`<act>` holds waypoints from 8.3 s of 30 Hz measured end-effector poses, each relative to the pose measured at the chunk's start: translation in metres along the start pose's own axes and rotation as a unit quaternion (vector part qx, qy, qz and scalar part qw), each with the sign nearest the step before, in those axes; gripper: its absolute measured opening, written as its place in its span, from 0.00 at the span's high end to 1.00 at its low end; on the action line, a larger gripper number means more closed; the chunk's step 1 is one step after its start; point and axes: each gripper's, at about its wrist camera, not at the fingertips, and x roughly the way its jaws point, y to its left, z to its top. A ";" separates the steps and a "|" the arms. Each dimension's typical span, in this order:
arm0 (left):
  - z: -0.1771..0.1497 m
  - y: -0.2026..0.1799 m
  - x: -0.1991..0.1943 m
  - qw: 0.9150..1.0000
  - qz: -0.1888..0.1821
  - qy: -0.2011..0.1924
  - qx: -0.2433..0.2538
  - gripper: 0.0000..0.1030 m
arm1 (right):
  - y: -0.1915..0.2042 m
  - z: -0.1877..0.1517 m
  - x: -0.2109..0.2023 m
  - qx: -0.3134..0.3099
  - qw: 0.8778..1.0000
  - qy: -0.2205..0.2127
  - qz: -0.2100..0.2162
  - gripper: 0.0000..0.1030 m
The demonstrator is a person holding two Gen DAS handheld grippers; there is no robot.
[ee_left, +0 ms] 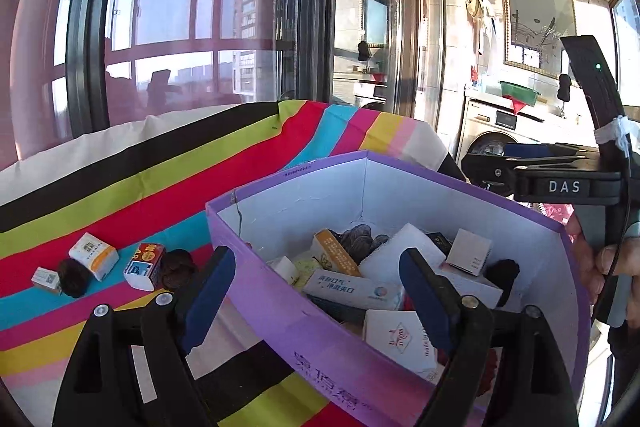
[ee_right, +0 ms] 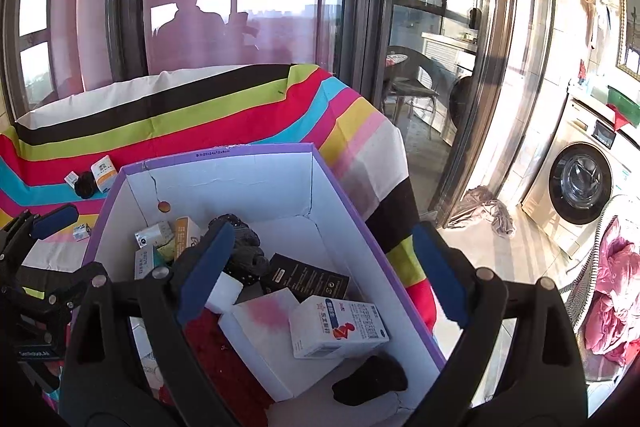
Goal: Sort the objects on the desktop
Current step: 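Carry both boxes into the purple-rimmed box and open both grippers, then move both grippers back to the remaining items on the cloth, then grasp the small blue-white box with the left gripper while the right grasps the red box, then carry both boxes into the purple-rimmed box and open both grippers, then move both grippers back over the gloves and boxes on the cloth, then grasp the white QR-code box with the left gripper while the right grasps a brown glove, then carry the box and glove into the purple-rimmed box and release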
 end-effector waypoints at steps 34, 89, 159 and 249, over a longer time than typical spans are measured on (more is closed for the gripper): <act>-0.079 0.189 0.051 0.975 0.022 0.222 0.009 0.53 | 0.026 0.009 0.010 -0.064 0.996 0.053 0.033 0.05; -0.023 0.165 -0.009 0.995 -0.013 0.087 -0.039 0.79 | 0.237 0.101 0.133 -0.290 0.884 0.229 0.286 0.36; -0.051 0.305 0.013 0.976 0.105 0.181 -0.065 0.19 | 0.283 0.058 0.100 -0.349 0.900 0.199 0.170 0.02; 0.038 -0.034 -0.025 0.992 -0.072 0.019 0.101 0.29 | 0.029 0.003 -0.007 0.021 0.997 0.023 0.075 0.48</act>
